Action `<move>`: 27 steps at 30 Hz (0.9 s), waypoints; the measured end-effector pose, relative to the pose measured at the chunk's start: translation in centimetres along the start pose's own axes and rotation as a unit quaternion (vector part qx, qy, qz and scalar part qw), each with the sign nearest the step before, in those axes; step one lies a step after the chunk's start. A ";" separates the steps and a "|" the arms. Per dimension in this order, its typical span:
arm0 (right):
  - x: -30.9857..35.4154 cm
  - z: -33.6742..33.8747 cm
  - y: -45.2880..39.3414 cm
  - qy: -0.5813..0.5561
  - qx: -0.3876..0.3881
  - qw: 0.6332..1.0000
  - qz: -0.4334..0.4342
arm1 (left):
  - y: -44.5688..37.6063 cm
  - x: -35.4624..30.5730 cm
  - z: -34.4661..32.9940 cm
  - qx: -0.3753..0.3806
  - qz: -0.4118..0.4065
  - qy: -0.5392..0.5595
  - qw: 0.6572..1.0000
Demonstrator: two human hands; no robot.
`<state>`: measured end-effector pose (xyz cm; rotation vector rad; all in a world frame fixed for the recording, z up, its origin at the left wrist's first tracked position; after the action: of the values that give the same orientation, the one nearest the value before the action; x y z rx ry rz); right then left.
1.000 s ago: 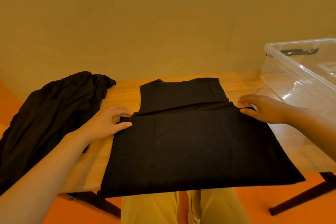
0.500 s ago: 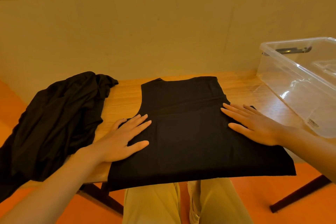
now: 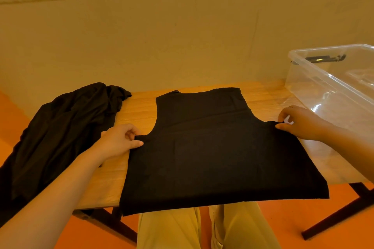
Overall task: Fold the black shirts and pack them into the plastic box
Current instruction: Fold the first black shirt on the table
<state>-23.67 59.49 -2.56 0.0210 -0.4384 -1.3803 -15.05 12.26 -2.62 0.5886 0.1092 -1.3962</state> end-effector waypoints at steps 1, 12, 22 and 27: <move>0.0 0.1 -0.2 -0.021 0.011 1.000 -0.010 | -0.1 0.0 0.1 0.009 0.010 0.030 0.999; 0.0 1.4 1.3 -0.186 0.016 0.981 -0.060 | 1.3 -0.5 0.9 -0.049 0.036 0.055 0.997; 1.5 5.4 3.1 -0.231 -0.088 0.968 0.042 | 3.3 -1.7 4.9 -0.136 -0.046 0.227 0.963; 2.6 9.5 1.4 -0.275 -0.136 0.950 0.061 | 1.6 -3.0 8.3 -0.170 -0.070 0.295 0.938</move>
<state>-25.02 59.60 7.29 -0.6212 -0.6943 -1.3022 -16.35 11.32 6.19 0.6993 0.8724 -1.2582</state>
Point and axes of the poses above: each hand's wrist, its own y-axis away from the middle knuckle, its own z-axis out of the back of the hand, x = y × z, the point moved 4 cm from there along -y, towards the middle knuckle, and after that the axes turned 12 degrees about x, right-handed, at the moved point
